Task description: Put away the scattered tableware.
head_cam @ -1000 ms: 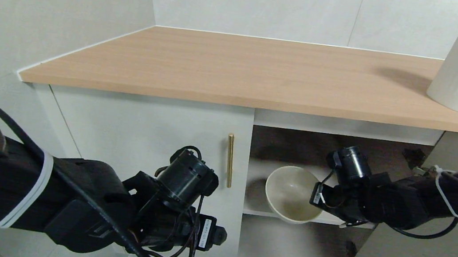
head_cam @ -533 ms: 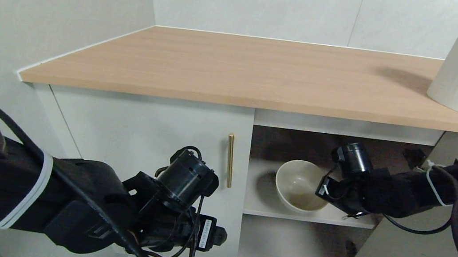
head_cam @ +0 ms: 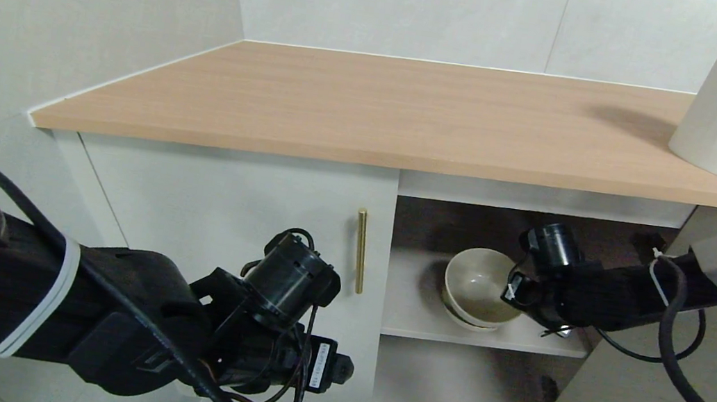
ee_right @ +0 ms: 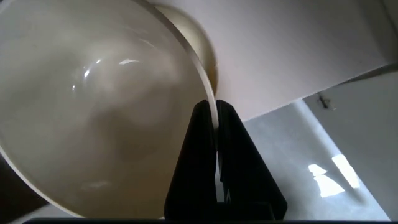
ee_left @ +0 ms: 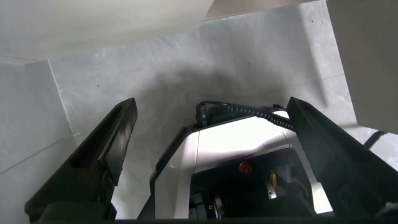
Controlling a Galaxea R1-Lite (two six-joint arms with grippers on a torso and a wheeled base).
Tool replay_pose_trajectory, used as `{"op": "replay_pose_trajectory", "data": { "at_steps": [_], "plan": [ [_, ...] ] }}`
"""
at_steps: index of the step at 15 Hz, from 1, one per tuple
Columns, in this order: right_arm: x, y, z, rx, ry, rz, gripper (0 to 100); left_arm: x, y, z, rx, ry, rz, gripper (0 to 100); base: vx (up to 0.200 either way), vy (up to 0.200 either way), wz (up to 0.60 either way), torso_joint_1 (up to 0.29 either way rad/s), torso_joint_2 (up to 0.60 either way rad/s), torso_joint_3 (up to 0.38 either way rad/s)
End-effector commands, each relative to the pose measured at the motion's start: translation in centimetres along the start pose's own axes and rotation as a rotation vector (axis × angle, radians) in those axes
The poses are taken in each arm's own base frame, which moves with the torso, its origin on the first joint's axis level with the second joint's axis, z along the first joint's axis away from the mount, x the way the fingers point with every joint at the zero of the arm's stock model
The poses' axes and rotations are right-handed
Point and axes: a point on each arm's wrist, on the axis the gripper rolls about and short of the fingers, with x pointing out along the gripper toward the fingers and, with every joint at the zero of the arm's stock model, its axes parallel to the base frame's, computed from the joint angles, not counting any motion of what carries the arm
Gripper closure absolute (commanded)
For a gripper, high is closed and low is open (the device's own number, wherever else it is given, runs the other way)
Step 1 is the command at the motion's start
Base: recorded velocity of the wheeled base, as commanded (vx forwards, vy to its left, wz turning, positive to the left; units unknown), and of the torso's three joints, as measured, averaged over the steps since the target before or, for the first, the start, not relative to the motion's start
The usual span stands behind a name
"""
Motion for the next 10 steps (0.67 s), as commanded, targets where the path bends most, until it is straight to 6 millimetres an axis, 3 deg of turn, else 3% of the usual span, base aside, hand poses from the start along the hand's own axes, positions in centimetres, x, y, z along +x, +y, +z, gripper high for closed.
{"op": "replay_pose_trajectory", "data": {
  "at_steps": [1, 10],
  "plan": [
    [1.45, -0.27, -0.19, 0.003, 0.006, -0.024, 100, -0.02, 0.00, 0.02, -0.002, -0.002, 0.000, 0, 0.000, 0.000, 0.00, 0.000, 0.00, 0.000],
    [2.28, 0.12, -0.18, 0.017, -0.003, -0.010, 100, 0.08, 0.06, 0.04, -0.003, -0.007, 0.013, 0, 0.000, 0.000, 0.00, 0.000, 0.00, 0.000]
  ]
}}
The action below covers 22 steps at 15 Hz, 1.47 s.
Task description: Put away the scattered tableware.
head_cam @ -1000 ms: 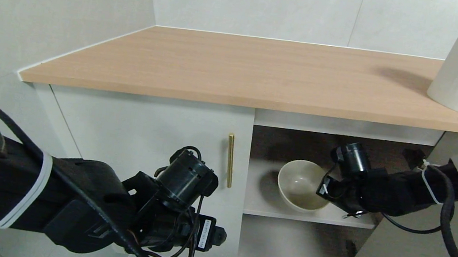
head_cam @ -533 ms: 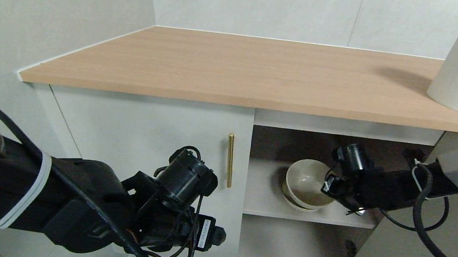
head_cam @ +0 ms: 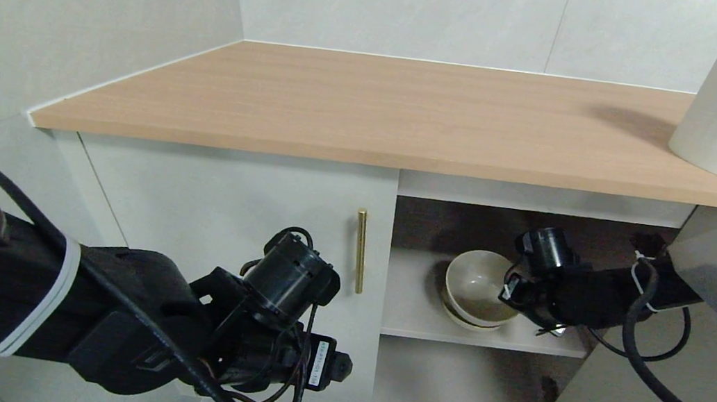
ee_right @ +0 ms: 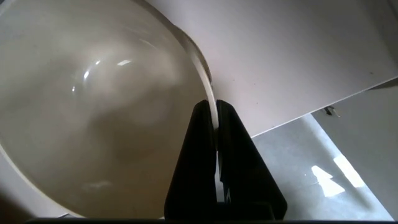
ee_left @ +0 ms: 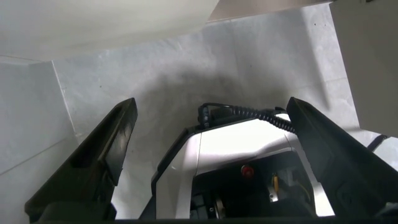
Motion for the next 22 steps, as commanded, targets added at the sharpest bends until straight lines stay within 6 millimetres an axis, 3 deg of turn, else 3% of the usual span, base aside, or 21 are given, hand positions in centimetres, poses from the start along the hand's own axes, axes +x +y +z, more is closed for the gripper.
{"op": "replay_pose_trajectory", "data": {
  "at_steps": [1, 4, 5, 10, 14, 17, 18, 20, 22],
  "plan": [
    [0.1, 0.1, -0.1, -0.002, 0.001, 0.001, 100, 0.1, 0.0, 0.0, 0.000, 0.002, 0.002, 0, 0.000, 0.000, 0.00, 0.000, 0.00, 0.000],
    [0.2, 0.1, -0.3, -0.005, 0.006, 0.000, 100, 0.1, 0.0, 0.0, 0.000, 0.000, 0.006, 0, 0.000, 0.000, 0.00, 0.000, 0.00, 0.000],
    [0.3, 0.1, -0.3, -0.006, 0.007, -0.001, 0, 0.1, 0.0, 0.0, 0.000, 0.000, 0.006, 0, 0.000, 0.000, 0.00, 0.000, 0.00, 0.000],
    [-0.7, 0.1, -0.3, -0.013, 0.020, 0.017, 0, -0.1, 0.1, 0.1, -0.004, -0.008, 0.005, 0, 0.000, 0.000, 0.00, 0.000, 0.00, 0.000],
    [-4.2, -0.1, 0.1, -0.036, 0.053, 0.104, 0, -0.7, 0.4, 0.5, -0.015, -0.043, 0.022, 0, 0.000, 0.000, 0.00, 0.000, 0.00, 0.000],
    [-10.6, -0.1, -1.8, -0.245, 0.164, 0.233, 0, -6.4, 3.0, 2.3, -0.035, -0.181, 0.013, 0, 0.000, 0.000, 0.00, 0.000, 0.00, 0.000],
    [-11.8, -0.1, -2.0, -0.276, 0.181, 0.240, 0, -7.5, 3.4, 2.3, -0.038, -0.200, 0.010, 0, 0.000, 0.000, 0.00, 0.000, 0.00, 0.000],
    [-17.9, -0.8, -1.8, -0.387, 0.241, 0.308, 0, -12.7, 4.7, 1.1, -0.048, -0.254, -0.019, 0, 0.000, 0.000, 0.00, 0.000, 0.00, 0.000],
    [-22.7, -3.3, -1.0, -0.402, 0.262, 0.373, 0, -15.9, 5.8, -0.5, -0.060, -0.294, -0.072, 0, 0.000, 0.000, 0.00, 0.000, 0.00, 0.000]
  ]
}}
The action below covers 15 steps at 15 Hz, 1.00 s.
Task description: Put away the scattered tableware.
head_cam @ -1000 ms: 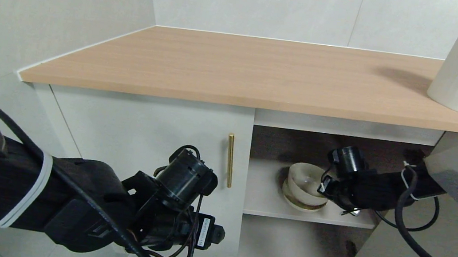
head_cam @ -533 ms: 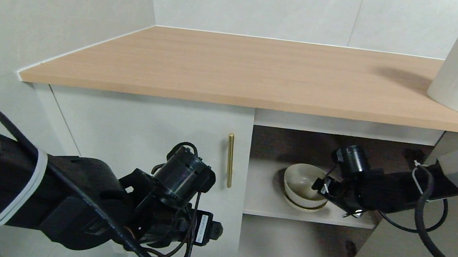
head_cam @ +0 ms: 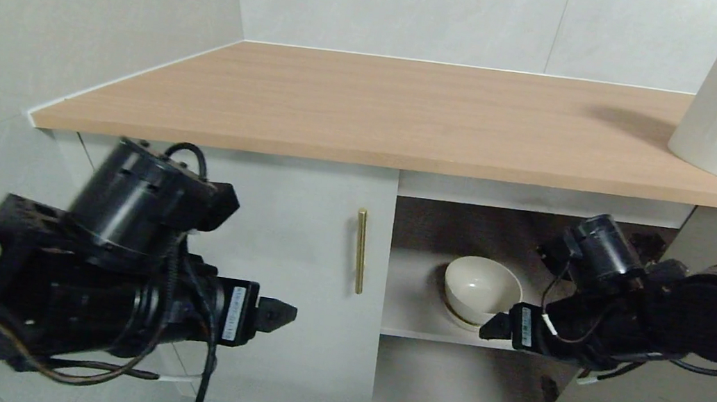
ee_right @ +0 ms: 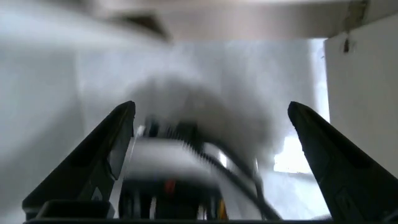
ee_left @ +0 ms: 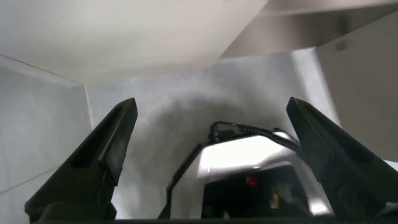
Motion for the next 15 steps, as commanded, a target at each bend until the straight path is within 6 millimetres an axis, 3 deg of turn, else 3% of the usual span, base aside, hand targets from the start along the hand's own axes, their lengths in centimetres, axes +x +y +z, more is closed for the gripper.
{"op": "replay_pose_trajectory", "data": {
  "at_steps": [1, 2, 5, 7, 11, 13, 15],
  "plan": [
    [-7.8, -0.8, -2.0, -0.051, -0.036, 0.125, 0, -5.9, 2.0, -0.8, -0.033, -0.112, -0.073, 0, 0.000, 0.000, 0.00, 0.000, 0.00, 0.000],
    [-8.9, -1.4, -3.0, -0.053, -0.048, 0.135, 0, -6.9, 3.0, -1.5, -0.046, -0.135, -0.063, 0, 0.000, 0.000, 0.00, 0.000, 0.00, 0.000],
    [-10.3, -2.1, -4.4, -0.082, -0.090, 0.102, 0, -7.4, 4.1, -2.3, -0.035, -0.146, -0.037, 0, 0.000, 0.000, 0.00, 0.000, 0.00, 0.000],
    [-10.0, -2.6, -5.4, -0.119, -0.147, -0.002, 0, -6.8, 4.0, -2.1, -0.020, -0.129, -0.039, 0, 0.000, 0.000, 0.00, 0.000, 0.00, 0.000],
    [-9.6, -2.5, -5.4, -0.111, -0.208, 0.010, 0, -5.0, 3.5, -2.0, -0.012, -0.082, -0.043, 0, 0.000, 0.000, 0.00, 0.000, 0.00, 0.000],
    [-9.6, -2.4, -5.5, -0.116, -0.204, 0.013, 0, -5.0, 3.5, -2.1, -0.012, -0.081, -0.044, 0, 0.000, 0.000, 0.00, 0.000, 0.00, 0.000],
    [-9.7, -2.4, -5.6, -0.118, -0.205, 0.016, 0, -4.9, 3.4, -2.2, -0.008, -0.073, -0.046, 0, -0.200, 0.000, 0.00, 0.000, 0.00, 0.002]
  ]
}}
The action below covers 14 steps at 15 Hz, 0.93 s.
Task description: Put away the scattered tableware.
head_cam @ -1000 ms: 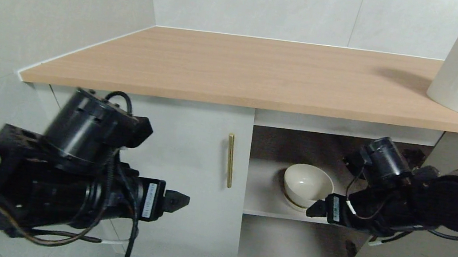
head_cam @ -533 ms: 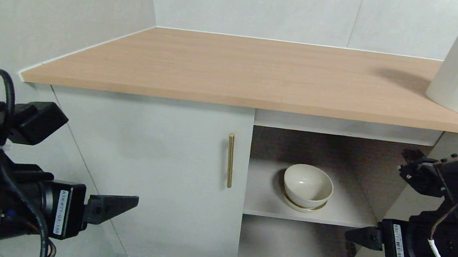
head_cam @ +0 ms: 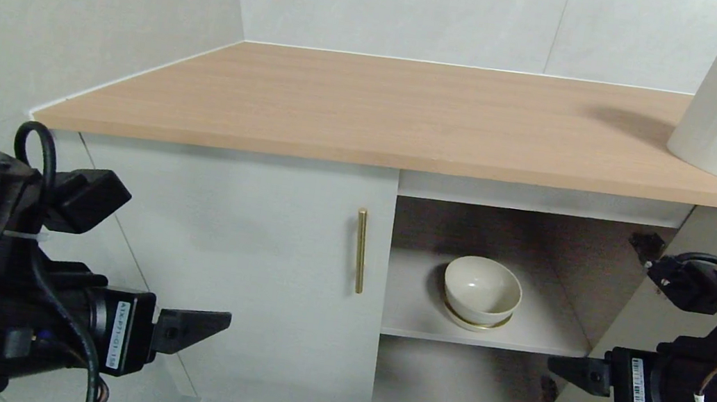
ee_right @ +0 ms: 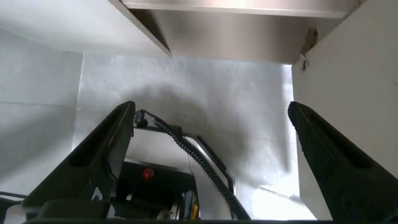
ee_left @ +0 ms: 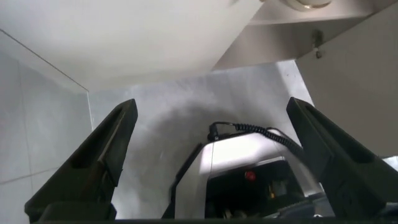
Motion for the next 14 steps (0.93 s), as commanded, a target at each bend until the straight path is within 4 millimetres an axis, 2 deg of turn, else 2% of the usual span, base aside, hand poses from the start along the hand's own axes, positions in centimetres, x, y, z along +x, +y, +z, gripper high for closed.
{"op": "replay_pose_trajectory", "data": {
  "at_steps": [1, 14],
  "plan": [
    [0.01, 0.03, -0.07, -0.002, 0.002, 0.001, 0, 0.50, -0.12, -0.25, 0.007, 0.023, 0.004, 0, -0.200, 0.000, 0.00, 0.017, 0.00, -0.012],
    [0.16, -0.02, -0.25, -0.015, 0.012, -0.003, 0, 0.92, -0.13, -0.45, 0.009, 0.042, 0.010, 0, -0.200, 0.000, 0.00, 0.003, 0.00, 0.002]
  ]
}}
